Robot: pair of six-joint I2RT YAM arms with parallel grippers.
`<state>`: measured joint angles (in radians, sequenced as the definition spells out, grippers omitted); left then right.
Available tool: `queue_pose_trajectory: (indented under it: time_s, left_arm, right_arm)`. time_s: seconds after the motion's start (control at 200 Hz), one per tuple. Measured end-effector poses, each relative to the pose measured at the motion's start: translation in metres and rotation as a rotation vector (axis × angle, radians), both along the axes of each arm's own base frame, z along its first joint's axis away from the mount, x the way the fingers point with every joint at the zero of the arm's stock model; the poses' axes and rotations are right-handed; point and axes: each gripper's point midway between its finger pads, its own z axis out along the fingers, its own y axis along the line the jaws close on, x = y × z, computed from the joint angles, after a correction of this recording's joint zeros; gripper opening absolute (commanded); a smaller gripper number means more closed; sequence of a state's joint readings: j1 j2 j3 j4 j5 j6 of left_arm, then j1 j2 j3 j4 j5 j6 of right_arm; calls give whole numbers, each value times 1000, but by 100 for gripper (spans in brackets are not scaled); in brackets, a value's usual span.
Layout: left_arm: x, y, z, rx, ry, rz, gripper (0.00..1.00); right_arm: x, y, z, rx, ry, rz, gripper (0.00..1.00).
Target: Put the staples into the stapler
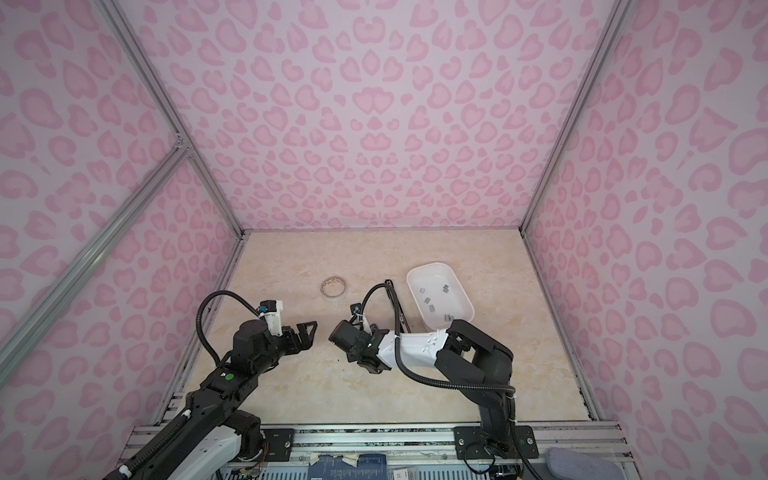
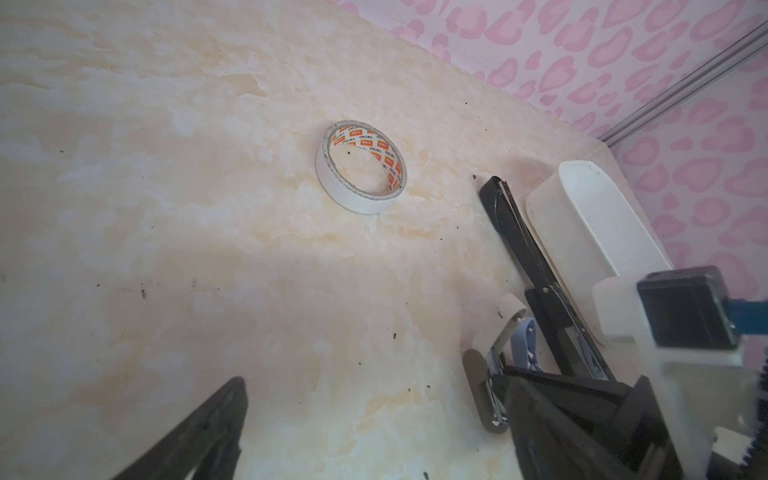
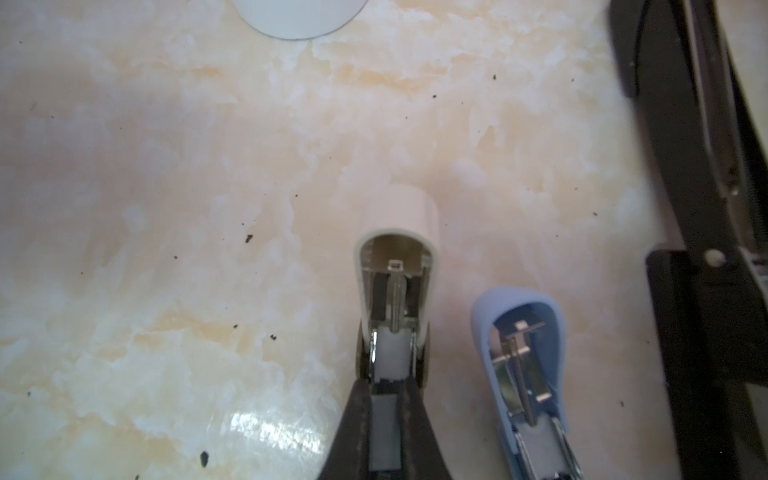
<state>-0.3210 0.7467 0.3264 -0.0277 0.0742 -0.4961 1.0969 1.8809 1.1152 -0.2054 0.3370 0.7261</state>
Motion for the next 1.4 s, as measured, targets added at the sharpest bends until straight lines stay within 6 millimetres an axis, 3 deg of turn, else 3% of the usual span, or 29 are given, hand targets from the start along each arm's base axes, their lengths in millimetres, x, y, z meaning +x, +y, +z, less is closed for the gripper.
queue_pose_trajectory:
  time_s: [1.165, 1.4]
  left_arm:
    - [0, 0, 1, -1, -3, 0, 98]
    - [0, 0, 1, -1, -2, 0, 98]
  right_arm:
    - [-11, -4, -3, 16, -3, -89, 0]
    - [-11, -4, -3, -2, -9, -91, 11]
